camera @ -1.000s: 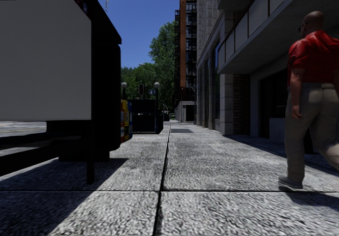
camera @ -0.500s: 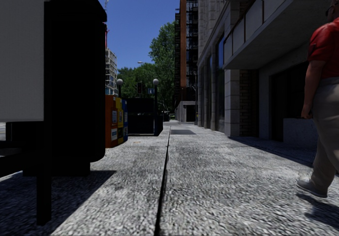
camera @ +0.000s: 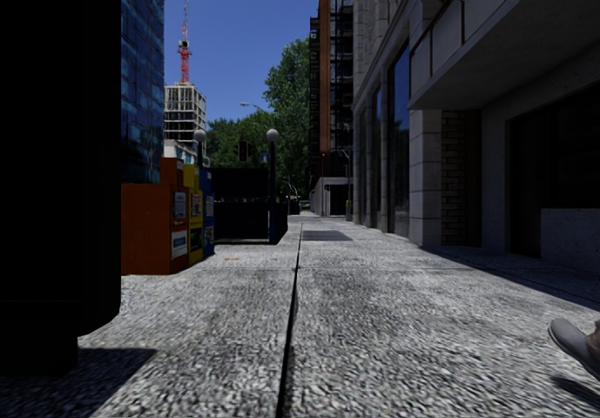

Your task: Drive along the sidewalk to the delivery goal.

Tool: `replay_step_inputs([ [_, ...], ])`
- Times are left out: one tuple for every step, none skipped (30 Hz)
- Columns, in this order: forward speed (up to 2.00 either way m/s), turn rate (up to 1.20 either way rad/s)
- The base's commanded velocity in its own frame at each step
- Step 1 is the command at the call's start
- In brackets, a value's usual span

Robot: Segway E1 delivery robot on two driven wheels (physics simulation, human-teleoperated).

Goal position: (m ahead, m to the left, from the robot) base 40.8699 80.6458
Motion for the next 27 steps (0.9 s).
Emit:
replay_step_inputs([
  [2.00,0.00],
  [2.00,0.00],
  [2.00,0.00],
  [2.00,0.00],
  [2.00,0.00],
  [2.00,0.00],
  [2.00,0.00],
  [2.00,0.00],
  [2.00,0.00],
  [2.00,0.00],
  [2.00,0.00],
  [2.00,0.00],
  [2.00,0.00],
  [2.00,0.00],
  [2.00,0.00],
  [2.00,0.00],
  [2.00,0.00],
  [2.00,0.00],
  [2.00,0.00],
  [2.00,0.00],
  [2.00,0.00],
  [2.00,0.00],
  [2.00,0.00],
  [2.00,0.00],
  [2.00,0.00],
  [2.00,0.00],
  [2.00,0.00],
])
